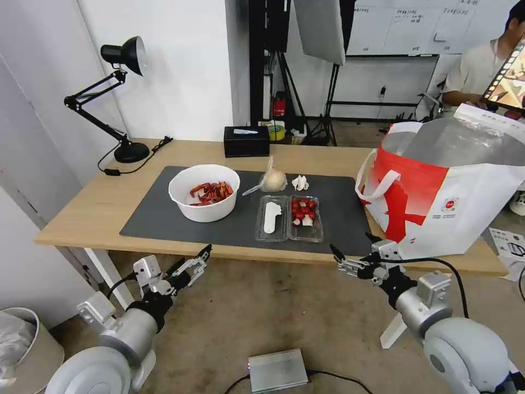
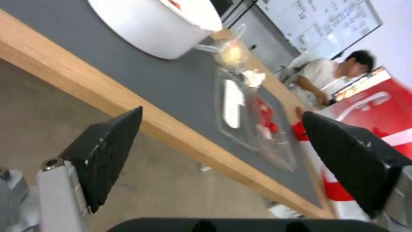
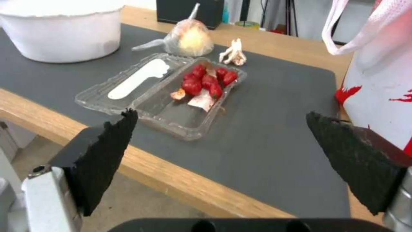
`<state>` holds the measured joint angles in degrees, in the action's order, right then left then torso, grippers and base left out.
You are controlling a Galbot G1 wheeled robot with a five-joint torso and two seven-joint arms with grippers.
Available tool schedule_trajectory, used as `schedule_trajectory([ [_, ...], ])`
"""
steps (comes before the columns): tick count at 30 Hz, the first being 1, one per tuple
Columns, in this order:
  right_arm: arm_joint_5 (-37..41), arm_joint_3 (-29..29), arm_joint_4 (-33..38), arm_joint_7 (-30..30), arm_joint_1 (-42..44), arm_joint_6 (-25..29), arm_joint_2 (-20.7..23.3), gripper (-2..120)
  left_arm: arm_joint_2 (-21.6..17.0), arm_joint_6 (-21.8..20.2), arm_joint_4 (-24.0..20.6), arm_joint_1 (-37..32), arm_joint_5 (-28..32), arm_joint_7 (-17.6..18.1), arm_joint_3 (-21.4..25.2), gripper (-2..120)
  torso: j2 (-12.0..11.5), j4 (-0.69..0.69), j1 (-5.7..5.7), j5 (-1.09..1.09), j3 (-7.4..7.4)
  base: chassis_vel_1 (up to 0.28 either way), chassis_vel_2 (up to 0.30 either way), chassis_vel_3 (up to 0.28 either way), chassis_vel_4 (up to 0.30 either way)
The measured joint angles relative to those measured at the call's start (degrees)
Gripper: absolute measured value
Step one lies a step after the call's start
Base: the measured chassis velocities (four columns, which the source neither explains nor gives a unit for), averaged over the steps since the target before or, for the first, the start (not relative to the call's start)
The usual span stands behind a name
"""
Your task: Pick up the trash from the table and place it into the takeout bag.
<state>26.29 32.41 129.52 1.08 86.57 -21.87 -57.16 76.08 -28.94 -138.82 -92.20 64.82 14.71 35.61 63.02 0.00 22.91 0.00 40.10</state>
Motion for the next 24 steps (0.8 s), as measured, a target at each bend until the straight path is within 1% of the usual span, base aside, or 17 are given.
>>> schedule_trajectory([
  [1, 0.0, 0.0, 0.1, 0.0, 0.0, 0.0, 0.0, 100, 0.2, -0.1, -0.4, 0.1, 2.2, 0.7, -0.3, 100, 0.0, 0.0, 0.0, 0.0, 0.0, 0.0, 0.0, 0.0, 0.0],
  [2, 0.0, 0.0, 0.1, 0.0, 0.0, 0.0, 0.0, 100, 0.2, -0.1, -0.4, 0.1, 2.2, 0.7, -0.3, 100, 0.0, 0.0, 0.0, 0.0, 0.0, 0.0, 0.0, 0.0, 0.0],
  [3, 0.0, 0.1, 0.1, 0.0, 0.1, 0.0, -0.1, 100, 0.4, -0.3, -0.8, 0.2, 5.0, 1.6, -0.7, 100, 0.0, 0.0, 0.0, 0.0, 0.0, 0.0, 0.0, 0.0, 0.0],
  [4, 0.0, 0.1, 0.1, 0.0, 0.1, 0.0, -0.1, 100, 0.4, -0.3, -0.8, 0.2, 5.0, 1.6, -0.7, 100, 0.0, 0.0, 0.0, 0.0, 0.0, 0.0, 0.0, 0.0, 0.0],
  [5, 0.0, 0.2, 0.1, 0.0, 0.2, 0.0, -0.1, 100, 0.5, -0.4, -1.0, 0.3, 6.7, 2.2, -0.9, 100, 0.0, 0.0, 0.0, 0.0, 0.0, 0.0, 0.0, 0.0, 0.0],
  [6, 0.0, 0.3, 0.3, 0.0, 0.5, 0.1, -0.3, 100, 0.9, -0.8, -1.9, 0.5, 12.1, 3.9, -1.7, 100, 0.0, 0.0, 0.0, 0.0, 0.0, 0.0, 0.0, 0.0, 0.0],
  [7, -0.1, 0.4, 0.3, 0.0, 0.7, 0.2, -0.4, 100, 1.5, -1.7, -2.0, 0.8, 15.2, 5.1, -3.5, 100, 0.0, 0.0, 0.0, -0.01, 0.0, 0.0, 0.0, 0.0, 0.0],
  [10, -0.1, 0.4, 0.3, 0.0, 0.7, 0.2, -0.5, 100, 1.6, -1.8, -2.0, 0.9, 15.6, 5.4, -4.1, 100, 0.0, 0.0, 0.0, 0.02, 0.0, 0.0, 0.0, 0.0, 0.0],
  [24, -0.1, 0.6, 0.5, -0.1, 0.9, 0.3, -0.7, 100, 1.9, -2.0, -1.8, 1.1, 15.4, 5.6, -5.2, 100, 0.0, 0.0, 0.0, 0.0, 0.0, 0.0, 0.0, 0.0, 0.0],
])
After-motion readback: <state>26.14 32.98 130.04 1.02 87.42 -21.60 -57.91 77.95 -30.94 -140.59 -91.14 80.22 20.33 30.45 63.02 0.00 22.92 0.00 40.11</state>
